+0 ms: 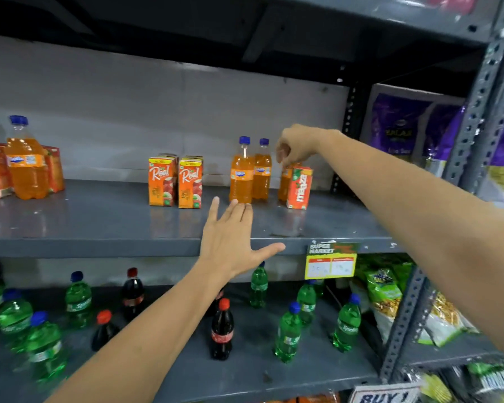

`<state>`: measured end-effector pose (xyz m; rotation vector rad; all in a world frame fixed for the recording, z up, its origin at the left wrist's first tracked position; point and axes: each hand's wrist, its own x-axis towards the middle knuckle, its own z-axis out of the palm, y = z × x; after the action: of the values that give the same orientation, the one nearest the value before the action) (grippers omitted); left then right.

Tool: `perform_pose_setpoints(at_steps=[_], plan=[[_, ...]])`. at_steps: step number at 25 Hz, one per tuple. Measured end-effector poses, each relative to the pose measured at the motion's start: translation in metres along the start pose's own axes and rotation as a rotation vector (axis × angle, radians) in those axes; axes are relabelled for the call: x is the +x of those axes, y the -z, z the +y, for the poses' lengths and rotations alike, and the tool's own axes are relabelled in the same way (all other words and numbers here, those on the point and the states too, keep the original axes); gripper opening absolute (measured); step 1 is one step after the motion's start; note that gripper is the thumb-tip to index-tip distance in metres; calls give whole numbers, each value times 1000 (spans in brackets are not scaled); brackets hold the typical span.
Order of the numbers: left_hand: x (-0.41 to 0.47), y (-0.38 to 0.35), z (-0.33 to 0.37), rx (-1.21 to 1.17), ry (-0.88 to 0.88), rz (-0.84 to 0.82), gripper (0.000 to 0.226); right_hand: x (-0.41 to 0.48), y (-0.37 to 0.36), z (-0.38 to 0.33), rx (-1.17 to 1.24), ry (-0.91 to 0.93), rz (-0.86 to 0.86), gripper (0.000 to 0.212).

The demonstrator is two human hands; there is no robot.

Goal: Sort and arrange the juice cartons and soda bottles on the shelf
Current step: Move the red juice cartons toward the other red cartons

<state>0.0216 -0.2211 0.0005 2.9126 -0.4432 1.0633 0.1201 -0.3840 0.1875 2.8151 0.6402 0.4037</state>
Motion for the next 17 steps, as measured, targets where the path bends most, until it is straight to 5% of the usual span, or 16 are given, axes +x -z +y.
perform_pose_setpoints(at_steps=[4, 7, 17], plan=[[7, -9, 11, 61, 11, -8, 111, 0, -26, 40, 4, -113, 40, 43], [7, -11, 10, 92, 2, -5, 110, 5, -44, 51, 46, -115, -83, 56], [-32, 12, -82, 178, 62, -19, 113, 10, -13, 15, 307, 23, -228, 36]])
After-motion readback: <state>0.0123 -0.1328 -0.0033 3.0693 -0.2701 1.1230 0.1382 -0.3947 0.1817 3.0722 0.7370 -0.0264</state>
